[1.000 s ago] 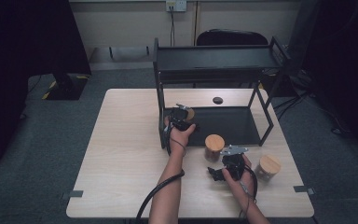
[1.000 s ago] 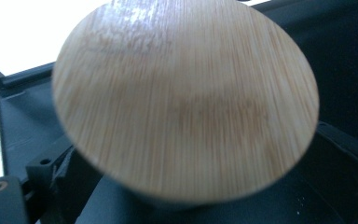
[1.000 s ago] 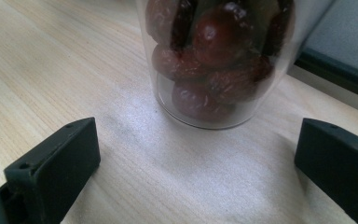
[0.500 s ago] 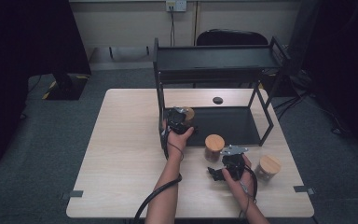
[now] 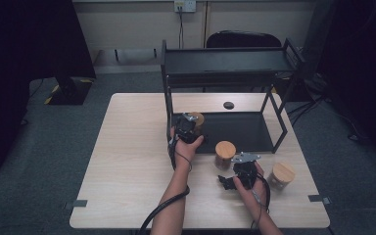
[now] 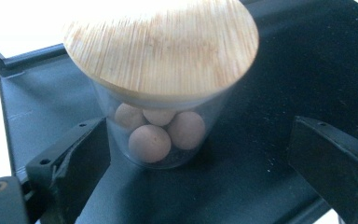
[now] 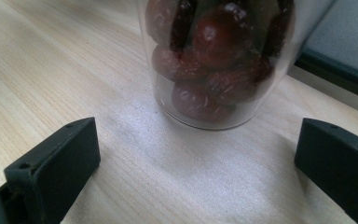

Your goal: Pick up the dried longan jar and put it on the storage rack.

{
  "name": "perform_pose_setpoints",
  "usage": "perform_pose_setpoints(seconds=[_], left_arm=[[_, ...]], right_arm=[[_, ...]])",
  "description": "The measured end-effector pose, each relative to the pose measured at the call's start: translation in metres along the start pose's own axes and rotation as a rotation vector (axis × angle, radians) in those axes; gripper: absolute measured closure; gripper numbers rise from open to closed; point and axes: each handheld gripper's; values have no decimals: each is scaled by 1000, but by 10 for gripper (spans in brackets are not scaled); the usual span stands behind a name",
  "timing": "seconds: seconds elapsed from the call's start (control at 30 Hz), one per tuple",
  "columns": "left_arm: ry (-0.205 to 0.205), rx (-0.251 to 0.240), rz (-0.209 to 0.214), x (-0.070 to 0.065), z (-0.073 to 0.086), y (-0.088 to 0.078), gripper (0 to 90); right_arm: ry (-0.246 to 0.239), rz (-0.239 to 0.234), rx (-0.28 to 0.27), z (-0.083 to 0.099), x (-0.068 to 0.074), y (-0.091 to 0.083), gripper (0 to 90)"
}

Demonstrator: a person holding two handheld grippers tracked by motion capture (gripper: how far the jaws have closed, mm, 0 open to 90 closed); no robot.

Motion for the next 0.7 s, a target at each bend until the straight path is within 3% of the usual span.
perform_pose_setpoints(seconds=[0.7], left_arm=[[8, -18, 66, -6, 8, -18, 58]], right_arm=[[0, 0, 0, 0, 0, 0, 0]])
Point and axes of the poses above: each handheld gripper's, and its own axes: y roughly forward along the jaws, z roughly out of its underside, x roughly to its left, and after that the axes turned 1 degree about -z, right-handed
